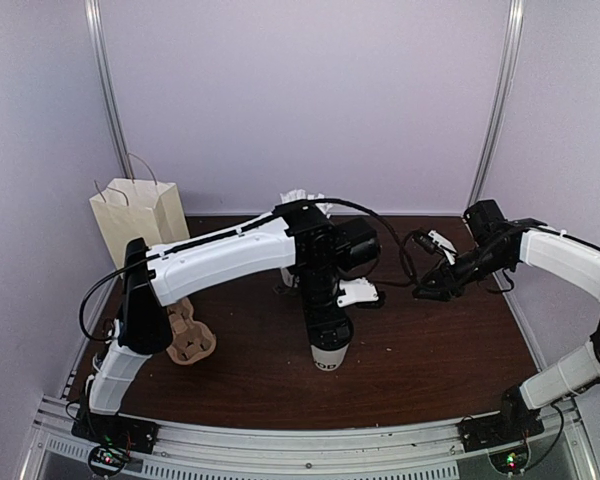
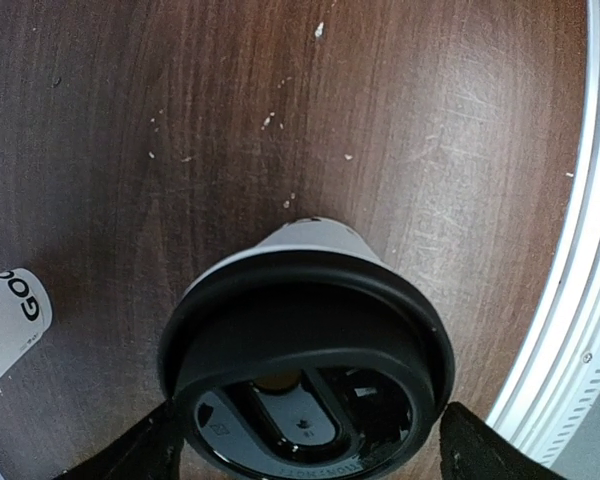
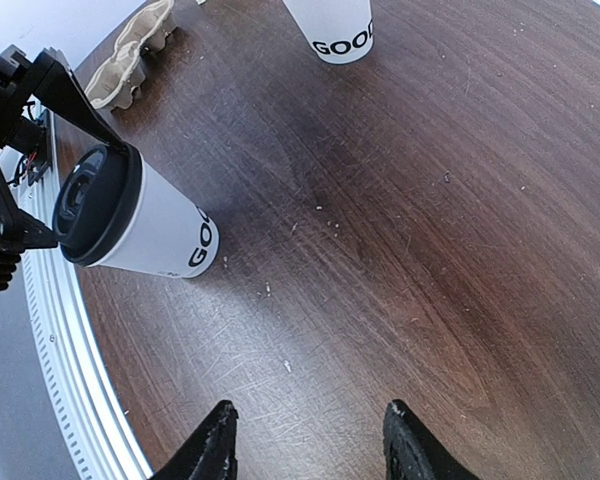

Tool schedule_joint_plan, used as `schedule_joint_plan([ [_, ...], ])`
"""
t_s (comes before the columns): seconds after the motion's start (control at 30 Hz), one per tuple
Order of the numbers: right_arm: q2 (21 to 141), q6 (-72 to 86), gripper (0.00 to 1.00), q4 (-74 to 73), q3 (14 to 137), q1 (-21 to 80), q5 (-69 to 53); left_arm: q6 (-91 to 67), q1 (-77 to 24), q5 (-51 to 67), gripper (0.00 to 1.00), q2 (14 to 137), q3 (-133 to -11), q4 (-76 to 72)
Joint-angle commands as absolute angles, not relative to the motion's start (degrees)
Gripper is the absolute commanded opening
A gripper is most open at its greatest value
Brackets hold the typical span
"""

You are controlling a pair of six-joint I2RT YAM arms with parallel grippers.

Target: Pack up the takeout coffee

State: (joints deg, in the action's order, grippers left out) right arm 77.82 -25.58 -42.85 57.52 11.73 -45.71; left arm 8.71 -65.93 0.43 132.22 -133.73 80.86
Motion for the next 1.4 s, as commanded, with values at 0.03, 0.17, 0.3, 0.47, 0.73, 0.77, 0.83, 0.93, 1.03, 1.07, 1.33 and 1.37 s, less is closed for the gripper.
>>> schedule_joint_plan([
  [0.03, 78.1, -26.0, 0.50, -43.5, 59.0, 11.3, -46.9, 9.3, -65.8, 0.9, 0.91, 130.6, -135.9, 79.0],
  [0.17, 77.5, -26.0, 0.50, -44.2, 59.4, 11.3, -47.1, 9.9, -65.8, 0.8, 0.92, 128.5, -135.6, 79.0],
  [0.3, 75.0, -25.4, 0.50, -45.3, 59.9, 11.3, -47.6, 10.7, -65.8, -2.0, 0.94, 124.0, -133.4, 79.0],
  [0.47, 74.0, -22.9, 0.50, -48.1, 64.1, 11.6, -50.1, 8.0, -65.4, -4.0, 0.98, 113.4, -123.0, 72.4],
  [0.73, 77.4, -7.0, 0.51, -47.7, 72.3, 15.4, -50.9, -24.7, -57.5, 4.3, 0.92, 89.8, -80.3, 22.2],
  [0.77, 78.8, -5.5, 0.51, -47.1, 71.9, 16.4, -52.1, -27.3, -57.1, 5.4, 0.92, 88.6, -77.4, 18.7],
  [0.83, 82.2, -5.4, 0.51, -47.7, 72.1, 19.0, -53.5, -31.5, -56.9, 5.2, 0.89, 88.3, -74.6, 16.1],
  [0.93, 86.6, -4.7, 0.51, -49.3, 73.0, 22.4, -56.6, -38.4, -56.9, 5.6, 0.86, 88.9, -70.5, 11.5],
  [1.03, 88.2, -2.3, 0.54, -48.5, 72.0, 24.4, -61.5, -45.2, -56.9, 7.6, 0.84, 89.6, -65.3, 4.4],
  [1.07, 88.5, -1.4, 0.55, -47.8, 71.3, 24.8, -62.3, -46.1, -56.9, 7.9, 0.83, 89.9, -64.4, 3.7],
  [1.33, 90.6, 5.0, 0.53, -39.4, 64.1, 28.4, -65.7, -48.1, -56.9, 9.9, 0.79, 91.6, -61.7, 1.7],
  [1.37, 91.0, 6.0, 0.50, -38.2, 63.5, 28.7, -66.2, -48.3, -57.0, 10.2, 0.78, 92.0, -61.5, 1.6],
])
